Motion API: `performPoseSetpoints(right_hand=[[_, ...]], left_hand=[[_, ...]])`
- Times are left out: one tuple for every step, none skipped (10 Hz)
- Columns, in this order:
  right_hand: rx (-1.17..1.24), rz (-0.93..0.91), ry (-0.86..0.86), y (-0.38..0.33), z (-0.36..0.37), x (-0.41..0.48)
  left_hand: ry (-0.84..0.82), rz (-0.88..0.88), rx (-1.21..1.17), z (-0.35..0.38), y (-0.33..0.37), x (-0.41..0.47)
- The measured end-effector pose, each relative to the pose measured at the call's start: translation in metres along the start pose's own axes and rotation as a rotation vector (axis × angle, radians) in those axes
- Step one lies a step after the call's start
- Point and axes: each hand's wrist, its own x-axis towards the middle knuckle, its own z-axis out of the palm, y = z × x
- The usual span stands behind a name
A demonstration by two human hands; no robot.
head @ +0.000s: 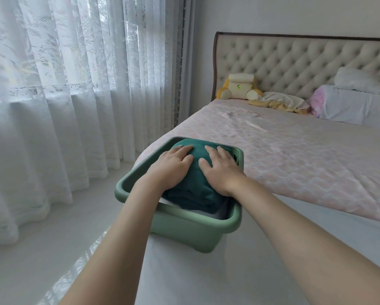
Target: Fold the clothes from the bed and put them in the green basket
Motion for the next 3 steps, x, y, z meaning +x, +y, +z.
performPoseSetpoints(right_hand=[[0.042,-0.01,0.013,-0.003,-0.008,-0.002],[0.09,-0.015,0.006,-0.007,-0.016,-0.007],[0.252,-0.028,0.081,-0.014,-0.036,-0.02]], left_hand=[[0.056,0.001,-0.043,-0.005,0.004,-0.001],[0.067,-0.016,-0.112,-0.011,0.007,-0.006],[0.167,0.018,-0.142,-0.031,0.019,-0.022]])
